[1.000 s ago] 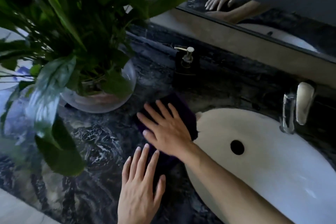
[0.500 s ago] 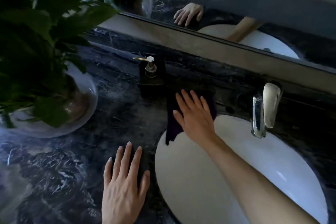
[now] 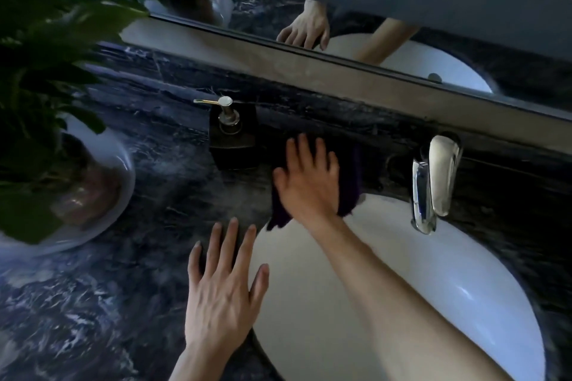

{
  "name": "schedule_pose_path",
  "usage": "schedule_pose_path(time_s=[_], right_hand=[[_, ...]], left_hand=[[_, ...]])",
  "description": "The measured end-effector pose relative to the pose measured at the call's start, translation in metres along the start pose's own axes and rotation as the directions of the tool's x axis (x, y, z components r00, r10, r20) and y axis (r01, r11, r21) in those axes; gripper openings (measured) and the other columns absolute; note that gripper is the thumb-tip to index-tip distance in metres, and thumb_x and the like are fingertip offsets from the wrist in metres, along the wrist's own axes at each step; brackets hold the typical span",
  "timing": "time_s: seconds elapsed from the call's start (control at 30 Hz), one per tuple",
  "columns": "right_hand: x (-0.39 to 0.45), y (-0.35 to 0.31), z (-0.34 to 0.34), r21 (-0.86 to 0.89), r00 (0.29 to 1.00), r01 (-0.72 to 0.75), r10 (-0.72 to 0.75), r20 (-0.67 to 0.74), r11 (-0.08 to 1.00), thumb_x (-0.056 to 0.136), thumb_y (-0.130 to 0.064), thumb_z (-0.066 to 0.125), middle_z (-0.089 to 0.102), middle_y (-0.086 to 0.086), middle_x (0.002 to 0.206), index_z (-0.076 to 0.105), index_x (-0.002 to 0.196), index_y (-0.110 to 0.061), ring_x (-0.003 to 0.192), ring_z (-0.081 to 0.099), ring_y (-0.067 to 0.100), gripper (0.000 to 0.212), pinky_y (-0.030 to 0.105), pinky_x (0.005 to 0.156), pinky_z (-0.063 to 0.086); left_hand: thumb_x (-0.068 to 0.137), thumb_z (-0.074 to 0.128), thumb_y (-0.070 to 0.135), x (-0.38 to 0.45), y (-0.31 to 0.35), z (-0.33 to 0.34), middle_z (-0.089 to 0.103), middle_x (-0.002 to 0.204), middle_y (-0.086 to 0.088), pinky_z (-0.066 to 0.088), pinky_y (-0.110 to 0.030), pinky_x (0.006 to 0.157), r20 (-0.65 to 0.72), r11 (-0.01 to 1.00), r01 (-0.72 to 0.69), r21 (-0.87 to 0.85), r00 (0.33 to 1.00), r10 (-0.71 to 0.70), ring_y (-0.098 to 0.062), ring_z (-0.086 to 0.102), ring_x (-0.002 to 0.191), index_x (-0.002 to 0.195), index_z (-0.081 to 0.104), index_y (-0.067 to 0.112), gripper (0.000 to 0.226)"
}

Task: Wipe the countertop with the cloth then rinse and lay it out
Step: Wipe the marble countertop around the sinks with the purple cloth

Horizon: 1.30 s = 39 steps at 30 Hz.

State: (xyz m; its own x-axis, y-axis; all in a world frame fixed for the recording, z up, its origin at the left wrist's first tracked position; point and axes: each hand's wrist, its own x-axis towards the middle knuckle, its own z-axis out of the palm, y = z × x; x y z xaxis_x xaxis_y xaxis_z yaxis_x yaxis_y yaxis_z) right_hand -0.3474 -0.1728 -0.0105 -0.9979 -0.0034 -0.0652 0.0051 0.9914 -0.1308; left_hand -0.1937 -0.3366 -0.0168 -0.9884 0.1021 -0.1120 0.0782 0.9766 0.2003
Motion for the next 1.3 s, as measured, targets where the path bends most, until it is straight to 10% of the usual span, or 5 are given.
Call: schedule_pose_path(time_s=[0.13,0.8,0.93,1.1,1.3], right_hand=[[0.0,-0.012,0.004,-0.013,0.978,0.204,-0.203,0.047,0.979,0.102,-0.059,0.02,0.019,0.003,0.171,0.021,0.161,-0.022,0.157,0.012,0.034,0.07,0.055,0.125,0.01],[-0.06,0.151,0.018,0.037,0.946,0.121,-0.104,-0.306,0.992,0.104,-0.017,0.048,0.056,0.014,0.149,0.056,0.142,-0.003,0.141,0.051,0.031,0.041,0.047,0.117,0.041],[-0.092,0.158,0.012,0.175,0.967,0.045,0.001,-0.255,0.983,0.105,-0.028,0.051,0.05,-0.021,0.15,0.052,0.144,-0.032,0.137,0.043,-0.012,0.039,0.006,0.109,0.034],[-0.116,0.209,0.003,0.077,0.947,-0.113,0.131,-0.292,0.991,0.085,-0.001,0.052,0.06,0.024,0.141,0.056,0.139,0.006,0.135,0.053,0.044,0.054,0.058,0.114,0.041],[-0.056,0.219,-0.02,0.118,0.909,-0.33,0.349,-0.227,0.937,0.092,-0.019,0.03,0.066,0.018,0.128,0.062,0.128,-0.003,0.124,0.056,0.039,0.05,0.049,0.104,0.044]], left_hand=[[0.098,0.027,0.059,0.002,-0.001,0.002,0.027,0.165,-0.001,0.022,-0.053,0.12,-0.005,1.0,0.021,0.019,1.0,-0.021,-0.023,0.022,0.153,0.155,0.036,0.027,0.067],[0.093,0.028,0.064,0.002,0.004,-0.002,0.029,0.165,0.003,0.018,-0.049,0.121,-0.035,0.998,0.06,-0.006,0.998,-0.06,-0.02,0.021,0.154,0.154,0.036,0.032,0.069],[0.092,0.029,0.063,0.002,0.005,-0.002,0.03,0.165,0.002,0.019,-0.05,0.121,-0.042,0.997,0.074,-0.004,0.996,-0.074,-0.021,0.023,0.153,0.153,0.037,0.031,0.069],[0.091,0.032,0.061,0.003,0.009,-0.002,0.033,0.164,0.001,0.02,-0.051,0.119,-0.061,0.996,0.09,0.004,0.994,-0.089,-0.023,0.026,0.152,0.152,0.039,0.031,0.068],[0.091,0.034,0.058,0.001,0.013,-0.004,0.036,0.162,-0.005,0.023,-0.054,0.117,-0.092,0.998,0.063,0.002,0.994,-0.063,-0.029,0.03,0.15,0.151,0.042,0.027,0.068]])
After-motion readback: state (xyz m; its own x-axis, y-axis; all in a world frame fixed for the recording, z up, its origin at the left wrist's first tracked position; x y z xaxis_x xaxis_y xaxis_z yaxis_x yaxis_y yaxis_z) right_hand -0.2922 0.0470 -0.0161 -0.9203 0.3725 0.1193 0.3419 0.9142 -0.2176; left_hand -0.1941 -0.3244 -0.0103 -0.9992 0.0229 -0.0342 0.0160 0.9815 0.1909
